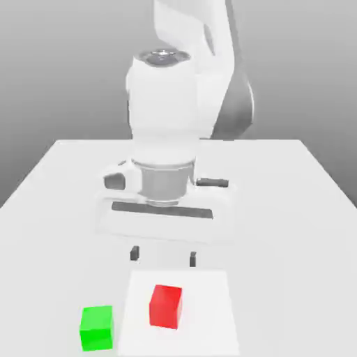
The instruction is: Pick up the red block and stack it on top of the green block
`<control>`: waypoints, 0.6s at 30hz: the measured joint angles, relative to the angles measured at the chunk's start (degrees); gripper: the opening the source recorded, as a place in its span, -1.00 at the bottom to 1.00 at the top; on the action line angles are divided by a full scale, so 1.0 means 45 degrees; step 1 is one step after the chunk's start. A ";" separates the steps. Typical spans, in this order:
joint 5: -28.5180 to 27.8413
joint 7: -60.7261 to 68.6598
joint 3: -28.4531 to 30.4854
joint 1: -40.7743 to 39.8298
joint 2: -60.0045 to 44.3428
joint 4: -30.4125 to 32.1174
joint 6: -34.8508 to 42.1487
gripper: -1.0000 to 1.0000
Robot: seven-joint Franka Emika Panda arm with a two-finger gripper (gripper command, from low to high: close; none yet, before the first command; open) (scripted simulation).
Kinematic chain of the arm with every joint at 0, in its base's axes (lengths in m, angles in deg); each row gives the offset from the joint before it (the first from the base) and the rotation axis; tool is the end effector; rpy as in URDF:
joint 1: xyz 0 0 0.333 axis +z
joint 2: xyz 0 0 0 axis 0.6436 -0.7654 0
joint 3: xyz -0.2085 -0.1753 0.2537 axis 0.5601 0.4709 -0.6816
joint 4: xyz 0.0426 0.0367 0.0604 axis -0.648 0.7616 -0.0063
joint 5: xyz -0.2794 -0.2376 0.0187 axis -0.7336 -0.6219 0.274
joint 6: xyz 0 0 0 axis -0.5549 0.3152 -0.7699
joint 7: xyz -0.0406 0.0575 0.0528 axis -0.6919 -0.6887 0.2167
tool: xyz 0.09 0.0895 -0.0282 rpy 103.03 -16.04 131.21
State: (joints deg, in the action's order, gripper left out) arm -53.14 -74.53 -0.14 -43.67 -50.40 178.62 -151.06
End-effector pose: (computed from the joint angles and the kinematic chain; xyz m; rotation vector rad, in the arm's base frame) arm 0.4219 -0.0218 0.2832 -2.7676 1.4626 -0.0439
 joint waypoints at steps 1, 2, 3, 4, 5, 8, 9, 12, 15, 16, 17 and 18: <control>0.0014 -0.0021 -0.0002 -0.0004 -0.0461 0.0049 -0.0319 0.00; 0.0013 -0.0037 0.0000 -0.0005 -0.0922 0.0039 -0.0675 0.00; 0.0006 -0.0050 0.0007 -0.0001 -0.1383 0.0000 -0.1050 0.00; -0.0007 -0.0064 0.0015 0.0004 -0.1845 -0.0054 -0.1434 0.00; -0.0023 -0.0078 0.0025 0.0011 -0.2306 -0.0115 -0.1822 0.00; -0.0053 -0.0101 0.0044 0.0023 -0.3034 -0.0218 -0.2433 -1.00; -0.0058 -0.0106 0.0043 0.0023 -0.3034 -0.0218 -0.2434 -1.00; -0.0082 -0.0130 0.0038 0.0021 -0.3034 -0.0218 -0.2440 -1.00; -0.0054 -0.0111 0.0035 0.0019 -0.2696 -0.0165 -0.2157 -1.00; -0.0048 -0.0108 0.0023 0.0009 -0.2310 -0.0108 -0.1826 -1.00; -0.0023 -0.0084 -0.0004 -0.0015 -0.1886 -0.0045 -0.1468 -1.00; -0.0008 -0.0072 -0.0019 -0.0027 -0.1444 0.0021 -0.1089 -1.00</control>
State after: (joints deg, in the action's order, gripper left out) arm -53.18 -74.85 -0.23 -43.79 -56.90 178.71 -155.96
